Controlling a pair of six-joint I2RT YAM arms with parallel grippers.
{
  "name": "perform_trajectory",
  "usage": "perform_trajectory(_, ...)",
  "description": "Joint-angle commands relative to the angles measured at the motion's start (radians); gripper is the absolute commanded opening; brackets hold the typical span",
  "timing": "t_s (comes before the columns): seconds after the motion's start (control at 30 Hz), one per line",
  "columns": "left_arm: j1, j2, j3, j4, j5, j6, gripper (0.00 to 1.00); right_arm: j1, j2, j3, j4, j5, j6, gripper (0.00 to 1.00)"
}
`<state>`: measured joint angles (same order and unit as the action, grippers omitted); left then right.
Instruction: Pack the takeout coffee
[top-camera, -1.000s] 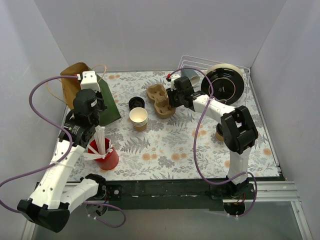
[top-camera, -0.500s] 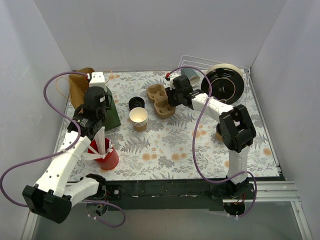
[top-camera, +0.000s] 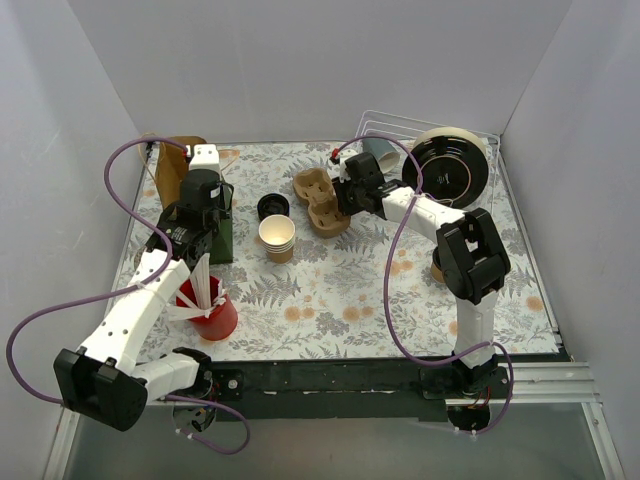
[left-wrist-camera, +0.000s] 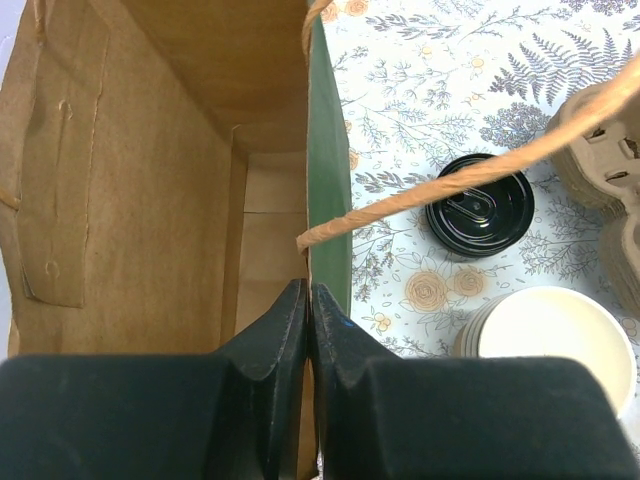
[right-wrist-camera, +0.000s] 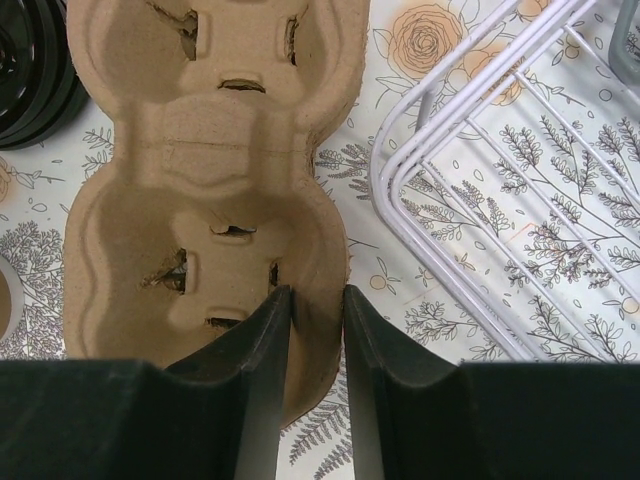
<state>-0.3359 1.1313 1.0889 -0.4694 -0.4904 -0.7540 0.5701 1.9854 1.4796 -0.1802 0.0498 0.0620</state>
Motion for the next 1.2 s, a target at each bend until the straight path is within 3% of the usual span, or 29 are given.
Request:
perform_trajectory(0.0,0.001,-0.019,0.023,-0.003,-0.01,-0.005,0.07,0.007,-0.022,0.025,0.03,0.001,-0.022,0.29)
perform_trajectory(0.1,0.001,-0.019,0.022,-0.002,-0.01,-0.008,0.08,0.008,-0.026,0.024,0.035,0.007,-0.027,0.26)
perform_trajectory(0.13,0.001,-0.019,0.019,-0.002,-0.008,-0.008,0.08,0.01,-0.025,0.024,0.035,0.008,-0.027,0.27)
perform_trajectory(0.17,0.001,-0.018,0.016,0.002,-0.007,-0.007,0.08,0.01,-0.025,0.027,0.028,0.009,-0.025,0.35)
perform_trajectory(0.23,0.001,-0.019,0.014,0.005,-0.007,-0.008,0.08,0.013,-0.027,0.03,0.027,0.013,-0.025,0.36)
perform_trajectory(0.37,0.001,-0.018,0.011,0.009,-0.007,-0.008,0.09,0.014,-0.03,0.028,0.022,0.005,-0.022,0.19)
perform_trajectory(0.43,0.0,-0.019,0.005,0.012,-0.007,-0.01,0.1,0.016,-0.037,0.028,0.019,0.013,-0.011,0.22)
perform_trajectory(0.47,0.001,-0.021,0.005,0.014,-0.005,-0.011,0.09,0.016,-0.04,0.027,0.019,0.016,0.004,0.3)
perform_trajectory(0.5,0.001,-0.021,0.005,0.014,-0.005,-0.011,0.1,0.017,-0.049,0.024,0.021,0.016,0.01,0.31)
perform_trajectory(0.63,0.001,-0.018,0.009,0.014,-0.005,-0.008,0.1,0.017,-0.065,0.019,0.022,0.041,0.041,0.22)
perform_trajectory(0.8,0.001,-0.019,0.009,0.014,-0.007,-0.01,0.11,0.017,-0.08,0.012,0.024,0.016,0.096,0.23)
perform_trajectory(0.93,0.001,-0.016,0.006,0.014,-0.008,-0.008,0.12,0.016,-0.088,0.022,-0.008,0.018,0.119,0.46)
perform_trajectory(1.17,0.0,-0.014,-0.02,0.032,-0.019,-0.022,0.12,0.025,-0.109,0.085,-0.053,0.033,0.122,0.57)
